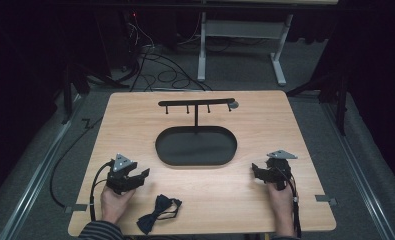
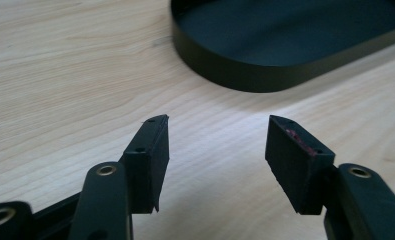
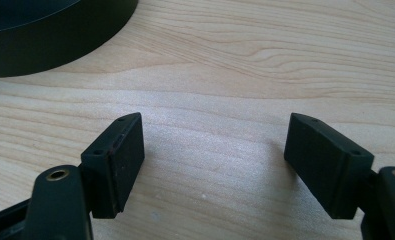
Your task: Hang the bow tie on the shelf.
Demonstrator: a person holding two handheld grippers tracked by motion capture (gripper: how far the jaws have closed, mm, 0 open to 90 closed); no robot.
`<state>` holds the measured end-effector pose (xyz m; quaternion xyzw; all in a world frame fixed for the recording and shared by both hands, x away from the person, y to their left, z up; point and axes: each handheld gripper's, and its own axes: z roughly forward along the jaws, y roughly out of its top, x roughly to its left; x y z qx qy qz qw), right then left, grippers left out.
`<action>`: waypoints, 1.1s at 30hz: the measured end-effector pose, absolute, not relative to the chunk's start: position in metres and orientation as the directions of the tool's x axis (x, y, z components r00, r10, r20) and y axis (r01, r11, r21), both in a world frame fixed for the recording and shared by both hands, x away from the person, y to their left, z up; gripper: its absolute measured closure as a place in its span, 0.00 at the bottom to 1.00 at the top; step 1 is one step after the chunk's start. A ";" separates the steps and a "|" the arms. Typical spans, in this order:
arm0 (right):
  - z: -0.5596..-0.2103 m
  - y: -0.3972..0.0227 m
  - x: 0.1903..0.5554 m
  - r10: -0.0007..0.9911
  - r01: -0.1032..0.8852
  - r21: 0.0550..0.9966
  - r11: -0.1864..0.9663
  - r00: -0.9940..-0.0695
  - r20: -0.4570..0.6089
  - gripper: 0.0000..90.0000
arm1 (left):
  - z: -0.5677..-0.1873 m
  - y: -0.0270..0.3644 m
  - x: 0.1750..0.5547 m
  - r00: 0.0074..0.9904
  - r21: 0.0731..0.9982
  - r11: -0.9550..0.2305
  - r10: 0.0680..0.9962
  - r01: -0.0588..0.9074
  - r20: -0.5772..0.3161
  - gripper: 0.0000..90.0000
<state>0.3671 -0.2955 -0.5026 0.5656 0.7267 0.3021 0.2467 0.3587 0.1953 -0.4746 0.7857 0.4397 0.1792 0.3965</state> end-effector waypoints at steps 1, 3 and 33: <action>-0.503 -0.296 0.367 0.971 0.673 0.718 0.177 -0.238 -0.017 0.28 | -0.473 0.194 0.355 0.560 0.782 -0.304 0.826 0.543 -0.067 0.49; -0.503 -0.295 0.367 0.971 0.674 0.718 0.175 -0.237 -0.015 0.28 | -0.470 0.192 0.349 0.578 0.783 -0.316 0.813 0.536 -0.067 0.50; -0.503 -0.296 0.367 0.971 0.674 0.718 0.176 -0.237 -0.015 0.28 | -0.470 0.144 0.309 0.775 0.727 -0.495 0.626 0.476 -0.081 0.64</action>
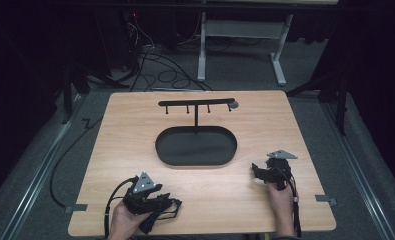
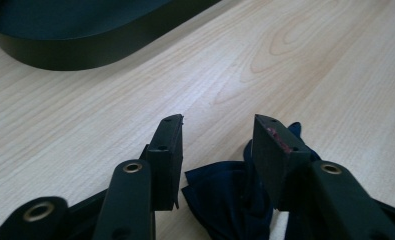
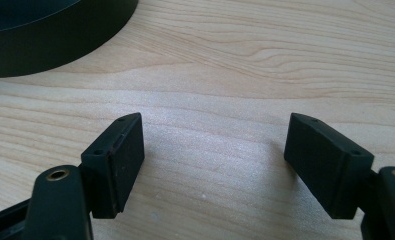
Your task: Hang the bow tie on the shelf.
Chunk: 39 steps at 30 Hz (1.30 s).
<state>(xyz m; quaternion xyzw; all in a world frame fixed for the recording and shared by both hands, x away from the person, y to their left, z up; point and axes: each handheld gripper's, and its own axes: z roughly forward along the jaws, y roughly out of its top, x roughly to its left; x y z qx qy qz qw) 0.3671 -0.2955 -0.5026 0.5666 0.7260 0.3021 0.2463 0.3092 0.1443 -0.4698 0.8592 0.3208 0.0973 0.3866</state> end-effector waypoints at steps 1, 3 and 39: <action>-0.503 -0.296 0.367 0.971 0.674 0.718 0.175 -0.237 -0.015 0.28 | -0.470 0.143 0.308 0.784 0.721 -0.506 0.615 0.474 -0.084 0.64; -0.503 -0.296 0.367 0.971 0.674 0.718 0.175 -0.237 -0.015 0.28 | -0.472 0.141 0.308 0.789 0.716 -0.514 0.609 0.473 -0.084 0.66; -0.503 -0.296 0.367 0.971 0.673 0.718 0.174 -0.237 -0.013 0.28 | -0.463 0.132 0.315 0.829 0.687 -0.571 0.554 0.449 -0.081 0.99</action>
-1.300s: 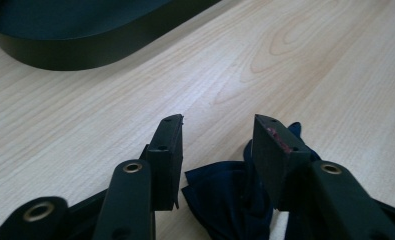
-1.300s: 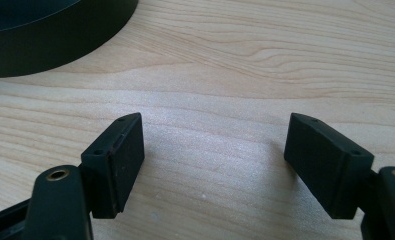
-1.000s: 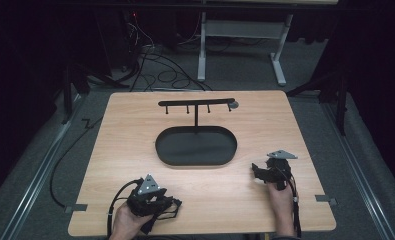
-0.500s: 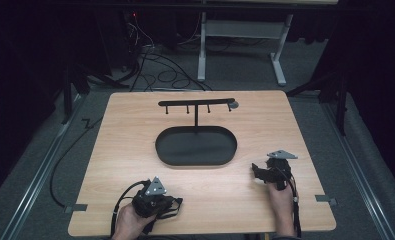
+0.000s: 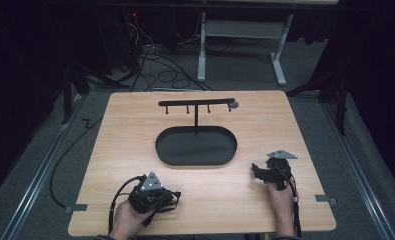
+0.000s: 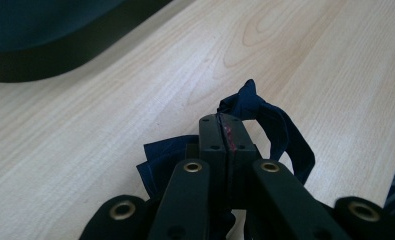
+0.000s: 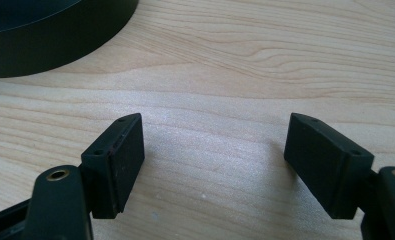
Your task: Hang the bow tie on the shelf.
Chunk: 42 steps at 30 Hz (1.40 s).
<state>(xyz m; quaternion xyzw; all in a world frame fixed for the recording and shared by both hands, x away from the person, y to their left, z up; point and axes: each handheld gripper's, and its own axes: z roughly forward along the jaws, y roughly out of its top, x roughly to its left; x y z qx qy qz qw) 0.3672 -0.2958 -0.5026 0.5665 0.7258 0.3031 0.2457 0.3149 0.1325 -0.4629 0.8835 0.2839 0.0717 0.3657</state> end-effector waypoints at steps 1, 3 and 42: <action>-0.503 -0.296 0.367 0.971 0.674 0.718 0.174 -0.237 -0.013 0.28 | -0.460 0.133 0.316 0.826 0.694 -0.565 0.559 0.446 -0.075 0.99; -0.503 -0.296 0.367 0.972 0.674 0.718 0.173 -0.237 -0.013 0.28 | -0.458 0.134 0.317 0.824 0.697 -0.563 0.562 0.444 -0.071 0.99; -0.503 -0.296 0.367 0.971 0.673 0.718 0.175 -0.237 -0.014 0.28 | -0.418 0.153 0.341 0.783 0.802 -0.437 0.619 0.407 -0.060 0.99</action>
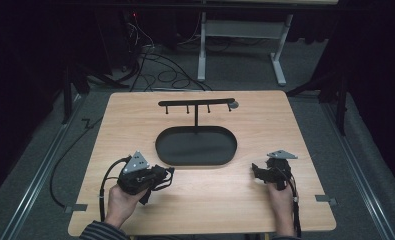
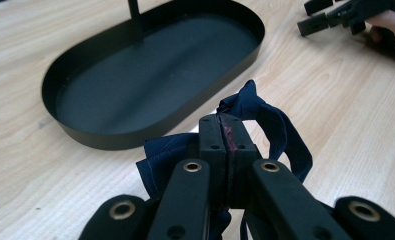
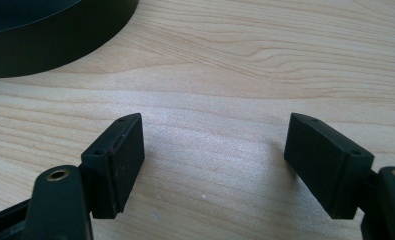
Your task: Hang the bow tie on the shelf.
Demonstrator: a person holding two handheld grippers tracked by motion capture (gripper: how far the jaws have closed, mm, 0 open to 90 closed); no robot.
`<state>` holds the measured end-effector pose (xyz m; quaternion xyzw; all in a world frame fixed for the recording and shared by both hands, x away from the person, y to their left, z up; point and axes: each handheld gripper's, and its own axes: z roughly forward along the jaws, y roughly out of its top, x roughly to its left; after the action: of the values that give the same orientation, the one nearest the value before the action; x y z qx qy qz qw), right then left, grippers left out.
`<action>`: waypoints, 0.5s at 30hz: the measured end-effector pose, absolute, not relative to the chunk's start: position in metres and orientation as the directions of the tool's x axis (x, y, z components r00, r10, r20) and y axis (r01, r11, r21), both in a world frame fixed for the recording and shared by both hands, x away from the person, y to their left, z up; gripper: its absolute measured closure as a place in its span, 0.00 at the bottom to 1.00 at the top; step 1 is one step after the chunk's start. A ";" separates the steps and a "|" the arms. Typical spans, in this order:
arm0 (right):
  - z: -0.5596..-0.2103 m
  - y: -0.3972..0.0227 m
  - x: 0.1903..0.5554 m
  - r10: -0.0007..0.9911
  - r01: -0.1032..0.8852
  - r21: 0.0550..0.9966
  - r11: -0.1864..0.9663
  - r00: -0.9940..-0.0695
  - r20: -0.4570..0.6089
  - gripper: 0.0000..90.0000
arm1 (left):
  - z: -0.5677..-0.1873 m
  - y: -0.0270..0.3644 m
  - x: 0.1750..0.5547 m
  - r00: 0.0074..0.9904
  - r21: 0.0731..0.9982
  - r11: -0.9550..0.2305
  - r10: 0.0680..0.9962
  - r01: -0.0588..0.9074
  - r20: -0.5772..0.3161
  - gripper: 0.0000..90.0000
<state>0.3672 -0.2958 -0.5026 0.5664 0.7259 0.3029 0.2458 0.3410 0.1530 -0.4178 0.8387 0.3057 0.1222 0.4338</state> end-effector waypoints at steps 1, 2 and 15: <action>-0.503 -0.296 0.367 0.971 0.673 0.718 0.175 -0.237 -0.014 0.28 | -0.417 0.153 0.342 0.781 0.805 -0.432 0.622 0.407 -0.061 0.99; -0.503 -0.296 0.367 0.972 0.674 0.718 0.172 -0.236 -0.012 0.28 | -0.415 0.155 0.343 0.778 0.808 -0.427 0.625 0.406 -0.060 0.99; -0.503 -0.296 0.367 0.972 0.674 0.719 0.172 -0.236 -0.012 0.28 | -0.405 0.158 0.351 0.758 0.826 -0.407 0.651 0.390 -0.037 0.99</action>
<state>0.3672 -0.2957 -0.5026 0.5673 0.7251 0.3034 0.2455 0.3513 0.1579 -0.4050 0.8258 0.3152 0.1468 0.4441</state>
